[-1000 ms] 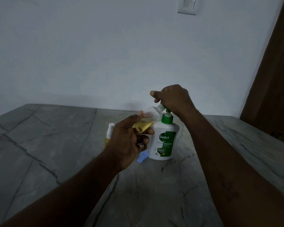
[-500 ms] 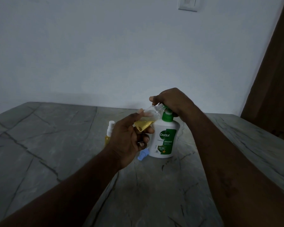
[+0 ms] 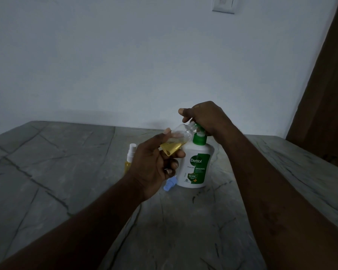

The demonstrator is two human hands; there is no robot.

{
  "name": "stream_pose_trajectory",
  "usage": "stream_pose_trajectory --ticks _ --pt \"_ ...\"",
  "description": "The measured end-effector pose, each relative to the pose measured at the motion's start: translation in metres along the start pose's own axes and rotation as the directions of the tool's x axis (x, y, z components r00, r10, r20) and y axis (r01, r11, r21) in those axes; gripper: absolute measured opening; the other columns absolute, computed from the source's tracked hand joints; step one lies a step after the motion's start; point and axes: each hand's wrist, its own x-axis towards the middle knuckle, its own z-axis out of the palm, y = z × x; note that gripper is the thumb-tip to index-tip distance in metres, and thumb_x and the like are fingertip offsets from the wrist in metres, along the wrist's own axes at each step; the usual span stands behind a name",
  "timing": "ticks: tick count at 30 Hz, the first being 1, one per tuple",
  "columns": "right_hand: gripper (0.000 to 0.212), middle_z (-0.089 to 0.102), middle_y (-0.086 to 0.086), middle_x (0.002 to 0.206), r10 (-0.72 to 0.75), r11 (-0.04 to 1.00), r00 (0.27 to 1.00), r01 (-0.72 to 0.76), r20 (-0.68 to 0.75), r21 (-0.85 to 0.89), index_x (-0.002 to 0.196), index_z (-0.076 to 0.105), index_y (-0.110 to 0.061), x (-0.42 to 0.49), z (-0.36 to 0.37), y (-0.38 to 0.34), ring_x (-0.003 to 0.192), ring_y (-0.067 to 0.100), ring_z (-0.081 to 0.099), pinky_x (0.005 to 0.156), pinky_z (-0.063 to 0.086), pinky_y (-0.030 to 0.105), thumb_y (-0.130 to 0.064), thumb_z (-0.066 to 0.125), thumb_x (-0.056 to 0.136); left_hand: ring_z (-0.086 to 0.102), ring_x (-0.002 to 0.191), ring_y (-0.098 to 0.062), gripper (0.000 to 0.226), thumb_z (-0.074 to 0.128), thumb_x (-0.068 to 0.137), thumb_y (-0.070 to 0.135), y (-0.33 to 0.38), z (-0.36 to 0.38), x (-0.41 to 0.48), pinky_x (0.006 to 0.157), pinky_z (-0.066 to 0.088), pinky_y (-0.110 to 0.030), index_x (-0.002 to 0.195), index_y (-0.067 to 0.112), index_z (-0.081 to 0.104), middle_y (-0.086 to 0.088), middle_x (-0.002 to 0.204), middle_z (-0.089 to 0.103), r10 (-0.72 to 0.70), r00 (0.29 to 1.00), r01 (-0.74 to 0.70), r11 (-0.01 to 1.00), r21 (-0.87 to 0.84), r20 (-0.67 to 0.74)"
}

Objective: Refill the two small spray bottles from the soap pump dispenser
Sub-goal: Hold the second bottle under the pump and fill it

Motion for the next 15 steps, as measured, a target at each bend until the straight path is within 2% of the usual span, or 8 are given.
stream_pose_trajectory --ticks 4,8,15 --pt "0.034 0.065 -0.006 0.070 0.055 0.998 0.997 -0.056 0.050 0.013 0.081 0.079 -0.017 0.0028 0.0017 0.0028 0.064 0.013 0.057 0.060 0.044 0.028 -0.049 0.071 0.089 0.046 0.057 -0.015 0.047 0.050 0.096 0.047 -0.0006 -0.0002 0.0009 0.048 0.032 -0.025 0.121 0.011 0.069 -0.008 0.075 0.064 0.005 1.000 -0.005 1.000 0.002 0.003" --pt "0.034 0.066 0.000 0.075 0.117 0.993 0.988 -0.120 0.097 0.021 0.082 0.079 -0.018 0.0026 0.0042 0.0073 0.061 0.014 0.054 0.054 0.040 0.026 -0.051 0.074 0.085 0.047 0.056 -0.014 0.050 0.055 0.089 0.048 -0.0020 -0.0012 0.0009 0.050 0.030 -0.026 0.120 0.012 0.069 -0.008 0.075 0.063 0.000 1.000 0.000 1.000 0.008 -0.009" --pt "0.036 0.065 -0.007 0.071 0.040 0.999 0.999 -0.040 0.029 -0.018 0.081 0.079 -0.016 0.0001 0.0023 0.0025 0.065 0.010 0.057 0.064 0.044 0.027 -0.049 0.069 0.091 0.047 0.057 -0.014 0.048 0.049 0.097 0.046 -0.0027 -0.0022 0.0009 0.049 0.032 -0.025 0.126 0.012 0.066 -0.007 0.076 0.063 0.001 1.000 -0.001 1.000 0.013 -0.006"
